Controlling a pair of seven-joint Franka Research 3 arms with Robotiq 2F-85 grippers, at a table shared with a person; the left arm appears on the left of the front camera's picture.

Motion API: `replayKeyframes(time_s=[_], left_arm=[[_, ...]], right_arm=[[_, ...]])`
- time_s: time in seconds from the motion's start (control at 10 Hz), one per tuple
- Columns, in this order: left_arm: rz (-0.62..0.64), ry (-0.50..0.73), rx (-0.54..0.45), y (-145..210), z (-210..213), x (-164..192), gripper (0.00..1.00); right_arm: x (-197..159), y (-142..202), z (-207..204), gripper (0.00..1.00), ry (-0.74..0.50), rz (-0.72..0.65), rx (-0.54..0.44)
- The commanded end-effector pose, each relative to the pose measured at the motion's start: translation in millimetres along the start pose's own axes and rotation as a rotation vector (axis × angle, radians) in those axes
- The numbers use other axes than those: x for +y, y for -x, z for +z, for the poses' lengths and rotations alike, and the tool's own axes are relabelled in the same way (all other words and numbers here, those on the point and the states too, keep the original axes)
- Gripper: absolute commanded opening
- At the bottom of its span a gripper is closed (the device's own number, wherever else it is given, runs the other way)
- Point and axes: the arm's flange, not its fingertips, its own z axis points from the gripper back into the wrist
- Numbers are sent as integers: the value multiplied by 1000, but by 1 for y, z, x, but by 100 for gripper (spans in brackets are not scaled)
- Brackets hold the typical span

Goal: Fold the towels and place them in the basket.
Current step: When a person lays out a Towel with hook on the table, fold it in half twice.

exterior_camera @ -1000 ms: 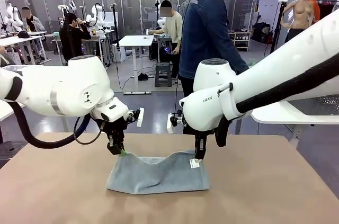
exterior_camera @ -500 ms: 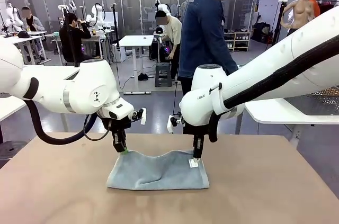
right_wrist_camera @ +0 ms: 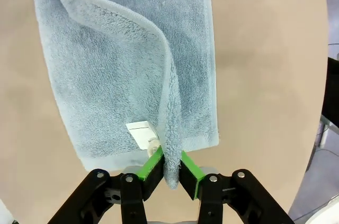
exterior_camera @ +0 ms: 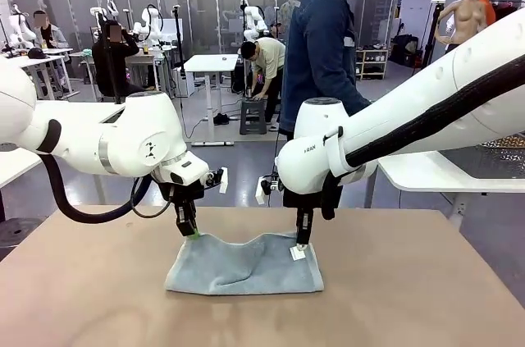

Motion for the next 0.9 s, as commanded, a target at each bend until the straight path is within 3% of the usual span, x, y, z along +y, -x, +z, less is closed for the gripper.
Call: replayKeyframes(time_s=[0.0, 0.3, 0.7, 0.8], left_arm=[[29, -18, -2, 5, -2, 7, 12], [91, 6, 21, 14, -13, 22, 12], [145, 30, 51, 16, -21, 31, 12], [197, -21, 81, 17, -23, 34, 12]], right_arm=[[-6, -1, -6, 12, 0, 15, -14], [-34, 8, -13, 12, -39, 6, -67], [-40, 14, -18, 12, -59, -11, -48], [-41, 13, -19, 12, -55, -8, -42]])
